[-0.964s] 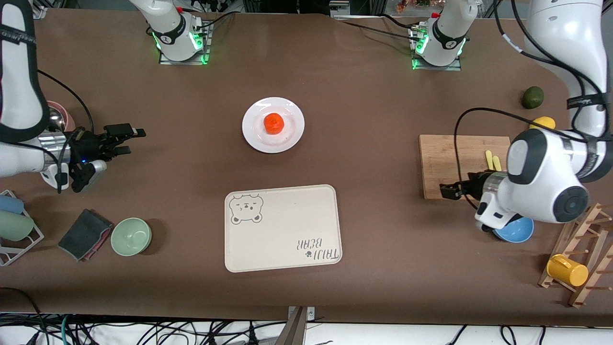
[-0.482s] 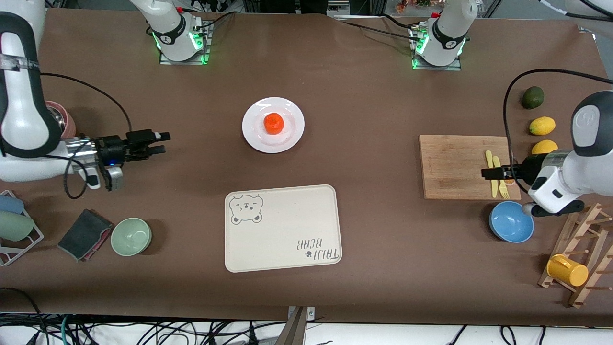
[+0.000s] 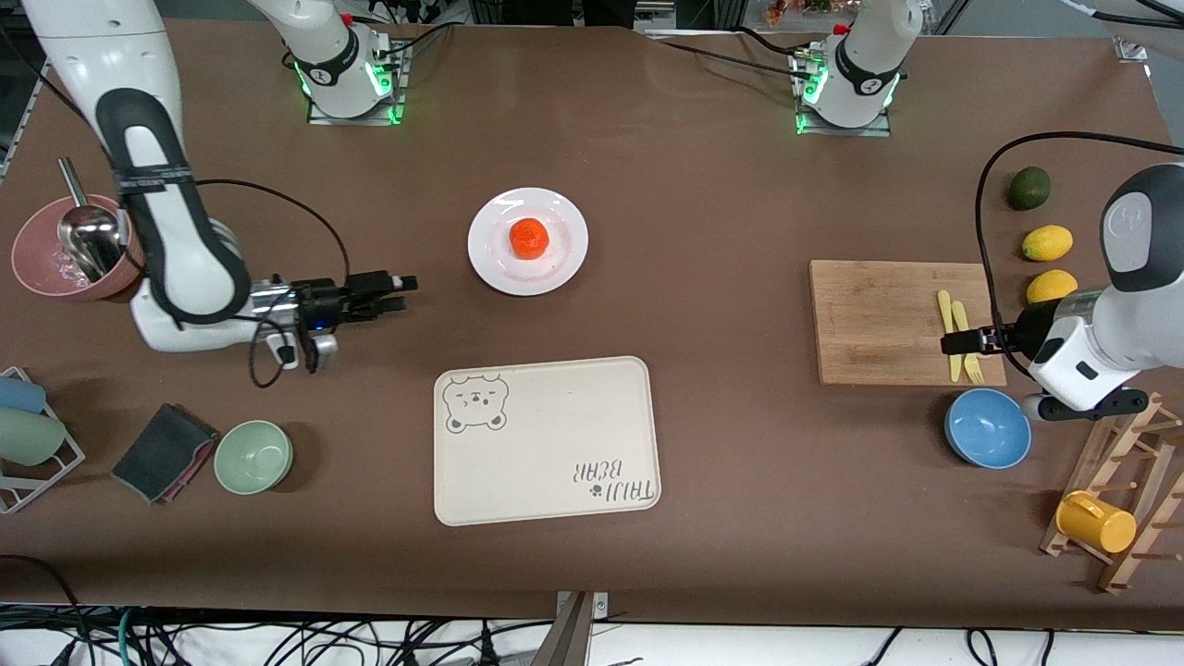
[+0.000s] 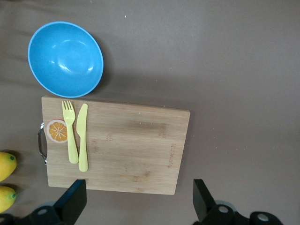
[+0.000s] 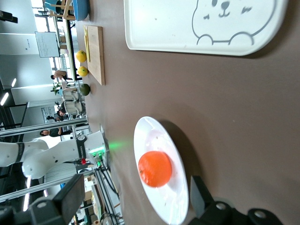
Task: Place orange and plate with both arms
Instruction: 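Move the right gripper to the plate rim while the left gripper withdraws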
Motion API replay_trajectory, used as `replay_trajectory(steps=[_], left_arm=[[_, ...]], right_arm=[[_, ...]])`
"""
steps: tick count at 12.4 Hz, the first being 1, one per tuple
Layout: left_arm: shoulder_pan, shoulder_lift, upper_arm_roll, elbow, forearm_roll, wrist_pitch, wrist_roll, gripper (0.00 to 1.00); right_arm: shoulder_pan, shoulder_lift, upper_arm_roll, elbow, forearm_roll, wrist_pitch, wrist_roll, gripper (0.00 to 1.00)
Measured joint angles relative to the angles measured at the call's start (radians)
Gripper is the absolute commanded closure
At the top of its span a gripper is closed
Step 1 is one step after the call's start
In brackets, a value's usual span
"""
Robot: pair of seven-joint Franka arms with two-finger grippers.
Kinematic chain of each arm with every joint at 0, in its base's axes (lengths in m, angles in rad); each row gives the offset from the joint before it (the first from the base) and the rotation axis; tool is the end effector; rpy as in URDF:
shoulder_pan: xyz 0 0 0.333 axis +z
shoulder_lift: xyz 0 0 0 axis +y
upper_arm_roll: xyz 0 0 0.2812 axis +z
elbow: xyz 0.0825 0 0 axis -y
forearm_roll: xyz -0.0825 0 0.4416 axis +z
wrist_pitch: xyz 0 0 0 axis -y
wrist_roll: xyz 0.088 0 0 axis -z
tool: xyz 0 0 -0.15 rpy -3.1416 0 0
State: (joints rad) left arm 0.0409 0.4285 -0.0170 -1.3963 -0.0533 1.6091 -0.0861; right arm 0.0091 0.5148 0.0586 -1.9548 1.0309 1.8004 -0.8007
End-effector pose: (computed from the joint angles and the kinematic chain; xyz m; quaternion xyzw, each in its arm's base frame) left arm 0.6939 0.0100 0.3583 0.9920 0.0589 -0.1084 0.0266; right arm 0.5659 0.1488 0.1124 -0.8496 -0.1048 0.1145 0.5040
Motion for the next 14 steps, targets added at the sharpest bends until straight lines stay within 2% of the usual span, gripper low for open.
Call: replay_trajectory(steps=[4,5,8,11,14], left_arm=[[-0.002,-0.052,0.013,-0.022,0.021,0.048,0.0,0.0],[-0.005,-0.09,0.024,-0.055,0.022,0.091,0.0,0.0],[-0.039,-0.288,0.034,-0.257,0.022,0.265,0.0,0.0],[-0.055,-0.457,0.037,-0.405,0.022,0.199,0.0,0.0],[-0.072,-0.502,0.039,-0.45,0.033,0.118,0.0,0.0]], right_arm=[[0.001,-0.003,0.06,-0.136,0.108,0.132,-0.122,0.0],[0.002,-0.008,0.075,-0.176,0.138,0.161,-0.16,0.0],[0.002,-0.044,0.09,-0.276,0.169,0.195,-0.218,0.0],[0.001,-0.08,0.09,-0.333,0.188,0.203,-0.249,0.0],[0.001,-0.081,0.101,-0.377,0.258,0.239,-0.319,0.01]])
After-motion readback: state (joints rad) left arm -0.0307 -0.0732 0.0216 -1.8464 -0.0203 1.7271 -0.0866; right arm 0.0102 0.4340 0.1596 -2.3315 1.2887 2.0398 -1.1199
